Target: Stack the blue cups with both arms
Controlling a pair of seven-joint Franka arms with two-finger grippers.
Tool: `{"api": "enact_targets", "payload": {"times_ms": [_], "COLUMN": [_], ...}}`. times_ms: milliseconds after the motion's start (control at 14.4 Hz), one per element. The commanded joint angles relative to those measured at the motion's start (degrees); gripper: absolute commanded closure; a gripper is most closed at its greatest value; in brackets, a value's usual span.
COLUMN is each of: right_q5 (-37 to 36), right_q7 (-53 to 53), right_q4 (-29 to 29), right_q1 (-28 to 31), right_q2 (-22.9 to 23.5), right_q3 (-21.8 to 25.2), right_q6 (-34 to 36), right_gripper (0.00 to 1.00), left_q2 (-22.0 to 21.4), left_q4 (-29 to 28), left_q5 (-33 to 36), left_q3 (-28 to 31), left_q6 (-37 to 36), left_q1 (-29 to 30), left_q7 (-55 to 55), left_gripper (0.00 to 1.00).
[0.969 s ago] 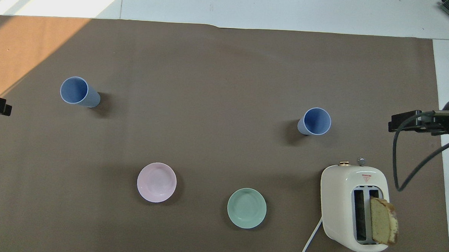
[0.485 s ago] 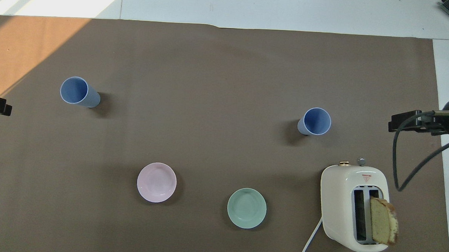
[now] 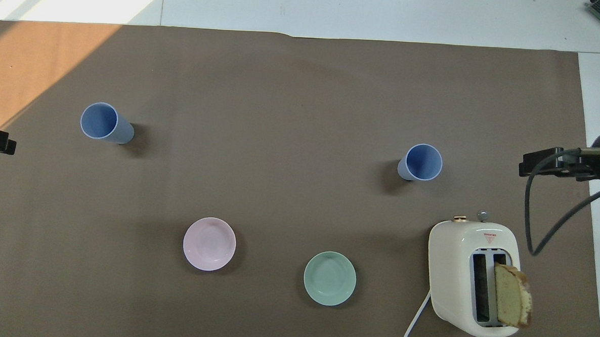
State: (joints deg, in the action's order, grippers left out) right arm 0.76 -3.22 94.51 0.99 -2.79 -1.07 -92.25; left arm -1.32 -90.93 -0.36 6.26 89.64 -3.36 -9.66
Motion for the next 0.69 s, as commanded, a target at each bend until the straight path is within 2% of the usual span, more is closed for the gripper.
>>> {"api": "enact_targets", "payload": {"times_ms": [0,623], "right_q5": [0.39,0.39], "right_q7": [-1.00,-1.00], "right_q4": [-0.65,-0.65], "right_q1": [0.06,0.06], "right_q2": [0.41,0.41], "right_q3": [0.01,0.01], "right_q6": [0.40,0.40], "right_gripper": [0.00,0.00], "left_q2": [0.26,0.26], "left_q4": [0.75,0.75], "left_q5": [0.27,0.27], "left_q3": [-0.02,-0.20], "left_q6": [0.10,0.10], "left_q1": [-0.33,-0.33], "left_q7": [0.43,0.87], "left_gripper": [0.00,0.00]}}
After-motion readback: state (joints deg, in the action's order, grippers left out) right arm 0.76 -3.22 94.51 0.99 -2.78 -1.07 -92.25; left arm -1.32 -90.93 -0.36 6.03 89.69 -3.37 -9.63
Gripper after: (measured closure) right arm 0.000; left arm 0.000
